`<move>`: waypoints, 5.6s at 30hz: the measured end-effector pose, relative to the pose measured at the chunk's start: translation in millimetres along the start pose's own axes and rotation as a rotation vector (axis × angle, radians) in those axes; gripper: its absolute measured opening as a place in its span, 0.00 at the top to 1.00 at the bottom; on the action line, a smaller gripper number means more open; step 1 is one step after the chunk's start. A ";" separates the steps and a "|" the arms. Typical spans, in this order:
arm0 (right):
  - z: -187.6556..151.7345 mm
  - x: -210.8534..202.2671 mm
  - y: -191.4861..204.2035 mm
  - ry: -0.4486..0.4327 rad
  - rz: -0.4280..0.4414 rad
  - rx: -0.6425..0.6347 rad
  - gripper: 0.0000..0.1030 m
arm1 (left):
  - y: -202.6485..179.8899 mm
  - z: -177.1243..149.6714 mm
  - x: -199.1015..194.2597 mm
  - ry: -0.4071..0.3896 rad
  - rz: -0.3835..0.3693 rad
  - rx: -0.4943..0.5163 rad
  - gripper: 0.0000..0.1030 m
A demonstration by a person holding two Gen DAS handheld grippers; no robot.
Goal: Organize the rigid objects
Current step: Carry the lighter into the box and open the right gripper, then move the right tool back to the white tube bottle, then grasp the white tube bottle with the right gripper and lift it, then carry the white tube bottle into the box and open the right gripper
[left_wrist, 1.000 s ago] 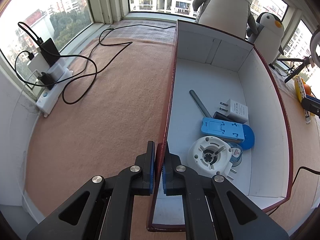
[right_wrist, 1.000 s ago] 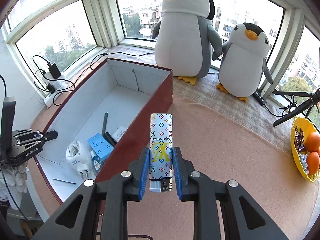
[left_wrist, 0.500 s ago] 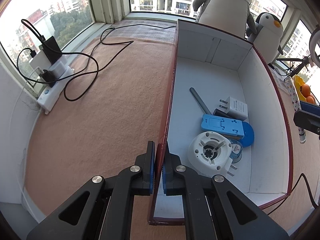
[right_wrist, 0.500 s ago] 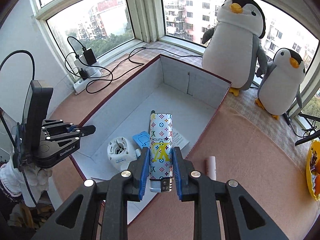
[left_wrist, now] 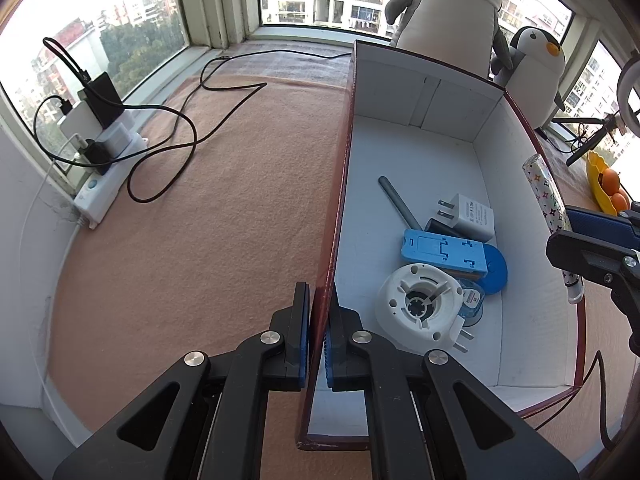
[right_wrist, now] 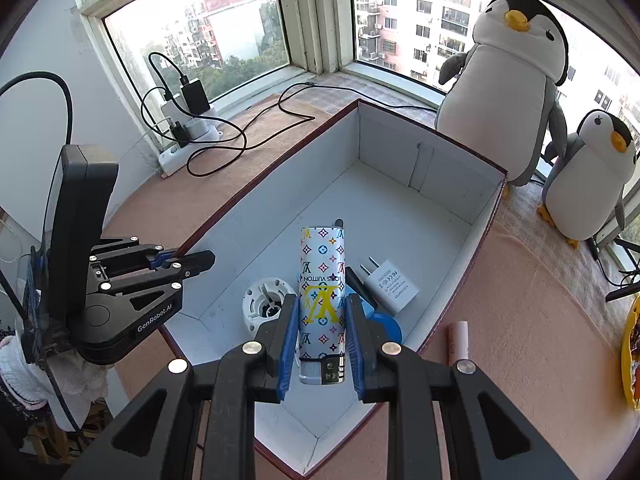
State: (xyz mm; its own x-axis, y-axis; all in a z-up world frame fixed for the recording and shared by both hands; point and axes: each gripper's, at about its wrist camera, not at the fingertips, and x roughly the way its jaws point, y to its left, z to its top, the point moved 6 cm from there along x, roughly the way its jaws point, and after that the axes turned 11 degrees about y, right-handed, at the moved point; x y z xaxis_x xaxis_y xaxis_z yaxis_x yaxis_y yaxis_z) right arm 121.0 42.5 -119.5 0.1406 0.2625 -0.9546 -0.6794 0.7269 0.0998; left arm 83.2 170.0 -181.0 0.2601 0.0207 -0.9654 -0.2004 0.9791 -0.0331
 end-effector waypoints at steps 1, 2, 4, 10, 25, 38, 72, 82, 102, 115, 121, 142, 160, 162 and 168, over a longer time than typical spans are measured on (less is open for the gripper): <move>1.6 1.4 0.9 0.002 0.000 -0.002 0.80 | -0.1 0.1 -0.3 0.000 -0.001 0.000 0.95; 3.5 3.0 2.4 0.003 -0.001 -0.004 0.80 | -0.2 0.1 -0.3 0.000 -0.001 0.000 0.95; 7.1 7.3 4.0 0.010 -0.005 -0.006 0.80 | -0.6 0.6 -0.2 0.000 -0.002 0.001 0.95; 15.0 22.3 5.4 0.038 -0.013 -0.008 0.80 | -0.9 0.7 -0.2 0.000 -0.002 0.001 0.95; 13.8 5.2 -13.2 -0.035 0.029 0.033 0.36 | -2.5 2.3 0.8 0.009 -0.013 0.005 0.95; -30.3 -5.2 -119.6 -0.049 -0.038 0.235 0.36 | -0.8 0.5 2.7 0.018 -0.018 0.000 0.94; -67.0 93.9 -143.3 0.192 -0.085 0.251 0.82 | 0.4 -2.2 4.5 0.030 -0.004 -0.014 0.92; -79.1 48.0 -153.1 0.106 -0.082 0.310 0.82 | -0.4 -1.5 4.8 0.025 -0.008 -0.008 0.92; -16.0 -31.1 -70.5 -0.049 -0.029 0.113 0.82 | -1.9 2.8 1.2 -0.003 0.004 0.010 0.94; 1.1 10.5 -16.1 0.056 -0.024 -0.010 0.82 | -0.7 2.5 0.2 -0.020 0.013 0.015 0.95; 6.0 30.4 -15.6 0.103 0.001 0.010 0.82 | -1.1 2.3 0.2 -0.021 0.016 0.019 0.96; 13.6 38.7 -3.6 0.112 -0.016 -0.028 0.82 | -0.6 1.9 0.6 -0.020 0.017 0.020 0.96; 9.3 39.7 3.2 0.104 0.019 -0.068 0.74 | 0.6 1.7 2.0 -0.019 0.016 0.018 0.96; 9.6 37.3 3.0 0.095 0.011 -0.071 0.56 | 0.9 1.6 2.2 -0.017 0.016 0.019 0.96; 8.0 31.1 0.3 0.082 0.004 -0.061 0.49 | 1.6 1.7 1.9 -0.016 0.018 0.019 0.96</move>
State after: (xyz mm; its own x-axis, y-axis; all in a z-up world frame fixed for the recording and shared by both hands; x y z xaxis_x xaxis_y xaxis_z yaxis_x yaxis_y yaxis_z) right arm 131.0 55.9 -146.9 0.0804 0.2108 -0.9742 -0.7228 0.6854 0.0887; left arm 84.9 172.0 -182.5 0.2721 0.0413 -0.9614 -0.1871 0.9823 -0.0107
